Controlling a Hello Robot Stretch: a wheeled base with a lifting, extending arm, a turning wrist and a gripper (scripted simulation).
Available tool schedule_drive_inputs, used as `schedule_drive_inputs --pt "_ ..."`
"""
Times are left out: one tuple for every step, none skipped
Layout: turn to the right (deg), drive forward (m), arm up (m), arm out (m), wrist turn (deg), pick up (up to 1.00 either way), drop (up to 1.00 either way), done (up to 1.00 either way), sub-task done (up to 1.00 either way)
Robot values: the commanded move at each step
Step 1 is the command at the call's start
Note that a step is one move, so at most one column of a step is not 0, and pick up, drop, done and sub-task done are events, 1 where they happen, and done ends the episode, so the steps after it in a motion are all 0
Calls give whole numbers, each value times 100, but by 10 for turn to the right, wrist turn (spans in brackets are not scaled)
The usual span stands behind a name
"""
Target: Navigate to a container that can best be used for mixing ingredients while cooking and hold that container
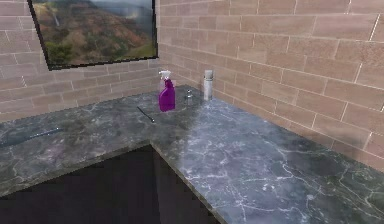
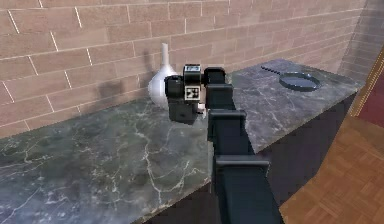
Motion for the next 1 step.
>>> schedule_drive_inputs --pt "0 0 0 0 0 0 0 100 0"
